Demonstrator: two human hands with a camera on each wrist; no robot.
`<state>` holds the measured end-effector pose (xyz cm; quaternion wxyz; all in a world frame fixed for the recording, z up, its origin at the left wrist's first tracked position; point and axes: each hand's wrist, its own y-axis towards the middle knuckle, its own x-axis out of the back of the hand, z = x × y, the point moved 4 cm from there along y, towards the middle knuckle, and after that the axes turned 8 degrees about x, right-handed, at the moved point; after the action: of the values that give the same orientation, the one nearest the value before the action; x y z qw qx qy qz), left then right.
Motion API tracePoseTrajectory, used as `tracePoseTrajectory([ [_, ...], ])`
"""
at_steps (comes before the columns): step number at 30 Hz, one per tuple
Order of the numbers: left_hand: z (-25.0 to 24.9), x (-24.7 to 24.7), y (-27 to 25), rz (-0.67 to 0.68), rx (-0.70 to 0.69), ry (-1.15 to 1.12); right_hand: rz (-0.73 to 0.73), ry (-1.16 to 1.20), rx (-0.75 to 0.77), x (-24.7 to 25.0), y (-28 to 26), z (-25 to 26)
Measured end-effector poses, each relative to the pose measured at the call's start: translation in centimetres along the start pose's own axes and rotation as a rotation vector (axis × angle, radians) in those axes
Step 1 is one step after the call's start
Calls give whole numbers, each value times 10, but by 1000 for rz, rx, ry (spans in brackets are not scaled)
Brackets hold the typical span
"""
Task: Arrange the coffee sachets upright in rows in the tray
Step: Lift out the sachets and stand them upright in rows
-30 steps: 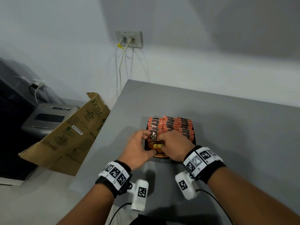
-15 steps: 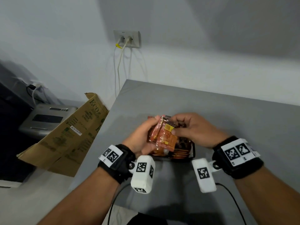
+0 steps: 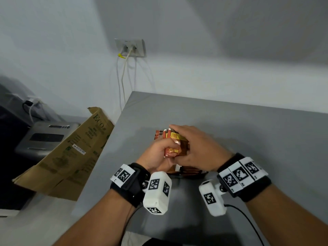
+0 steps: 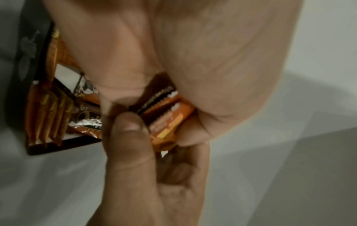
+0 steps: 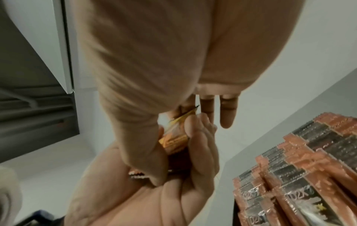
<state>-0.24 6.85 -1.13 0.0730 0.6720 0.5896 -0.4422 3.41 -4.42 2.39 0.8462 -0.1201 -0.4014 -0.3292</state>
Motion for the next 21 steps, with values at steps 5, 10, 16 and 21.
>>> tracePoseTrajectory([
  [5,-4,4,1,-65,-82,78,-143,283,-119,7,-2,-8],
  [10,-5,10,3,-116,-91,121,-289,542,-168,7,-1,-20],
  [16,-2,7,6,-125,-76,149,-419,463,-186,11,1,-21],
  [21,-2,14,8,-208,-44,83,-580,425,-202,23,-5,-23],
])
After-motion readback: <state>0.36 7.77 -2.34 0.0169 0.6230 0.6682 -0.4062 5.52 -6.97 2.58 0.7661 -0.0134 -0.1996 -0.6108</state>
